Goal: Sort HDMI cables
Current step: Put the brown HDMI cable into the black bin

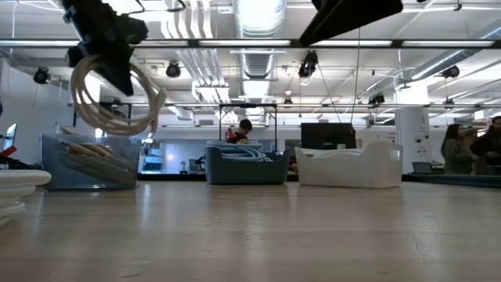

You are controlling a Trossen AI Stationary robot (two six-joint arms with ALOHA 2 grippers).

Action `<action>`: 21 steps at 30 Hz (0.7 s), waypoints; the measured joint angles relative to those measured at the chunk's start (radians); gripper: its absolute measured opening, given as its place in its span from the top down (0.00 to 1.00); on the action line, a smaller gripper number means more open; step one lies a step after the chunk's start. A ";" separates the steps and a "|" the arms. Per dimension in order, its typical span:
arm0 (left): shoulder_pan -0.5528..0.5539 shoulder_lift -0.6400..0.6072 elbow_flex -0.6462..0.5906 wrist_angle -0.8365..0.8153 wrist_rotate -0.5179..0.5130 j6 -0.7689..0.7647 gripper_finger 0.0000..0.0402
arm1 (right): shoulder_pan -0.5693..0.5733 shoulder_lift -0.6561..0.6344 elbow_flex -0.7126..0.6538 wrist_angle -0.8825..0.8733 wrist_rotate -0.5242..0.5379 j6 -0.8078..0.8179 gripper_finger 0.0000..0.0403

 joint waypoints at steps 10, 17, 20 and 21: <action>0.010 0.007 -0.135 0.001 -0.047 -0.190 0.96 | -0.096 0.000 0.012 -0.019 -0.004 -0.088 0.55; 0.011 0.007 -0.204 -0.012 -0.041 -0.275 0.88 | -0.157 0.000 0.012 -0.027 -0.005 -0.136 0.55; 0.011 0.007 -0.230 -0.018 -0.040 -0.284 0.83 | -0.172 0.000 0.012 -0.027 -0.007 -0.141 0.55; 0.011 0.007 -0.235 -0.021 -0.040 -0.282 0.81 | -0.176 0.000 0.012 -0.027 -0.008 -0.140 0.55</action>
